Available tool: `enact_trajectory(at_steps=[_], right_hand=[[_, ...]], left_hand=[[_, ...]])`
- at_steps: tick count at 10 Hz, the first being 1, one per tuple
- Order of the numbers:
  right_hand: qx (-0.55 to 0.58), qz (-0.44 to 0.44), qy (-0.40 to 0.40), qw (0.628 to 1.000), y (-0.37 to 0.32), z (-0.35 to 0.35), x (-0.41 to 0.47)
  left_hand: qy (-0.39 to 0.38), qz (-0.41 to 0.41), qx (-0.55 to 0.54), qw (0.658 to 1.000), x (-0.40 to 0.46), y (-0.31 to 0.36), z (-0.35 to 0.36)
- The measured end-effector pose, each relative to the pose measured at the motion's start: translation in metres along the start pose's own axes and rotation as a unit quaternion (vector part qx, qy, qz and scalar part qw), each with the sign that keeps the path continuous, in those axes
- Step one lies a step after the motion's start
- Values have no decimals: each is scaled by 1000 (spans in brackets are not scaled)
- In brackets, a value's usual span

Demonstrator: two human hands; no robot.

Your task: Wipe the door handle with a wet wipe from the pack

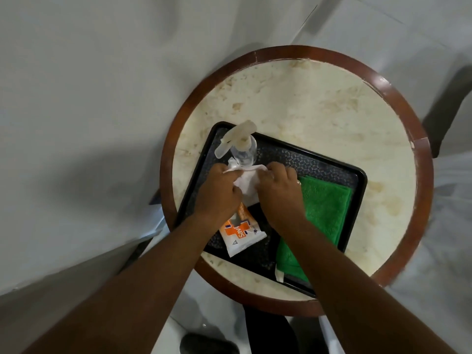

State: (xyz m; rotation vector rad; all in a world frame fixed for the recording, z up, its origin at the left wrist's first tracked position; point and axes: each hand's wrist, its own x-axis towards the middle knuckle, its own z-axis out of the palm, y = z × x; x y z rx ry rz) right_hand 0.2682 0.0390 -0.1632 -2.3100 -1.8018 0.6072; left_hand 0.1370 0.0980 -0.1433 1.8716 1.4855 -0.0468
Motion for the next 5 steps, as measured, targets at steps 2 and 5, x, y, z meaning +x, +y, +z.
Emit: enact_trajectory(at_steps=[2,5], right_hand=[[-105,-15,-32,994,8,-7,-10],[-37,25,-20,999,-20,-51,-53]], left_hand=[[-56,87,59,993,8,-4,-4],[-40,57,56,996,-50,-27,-58]])
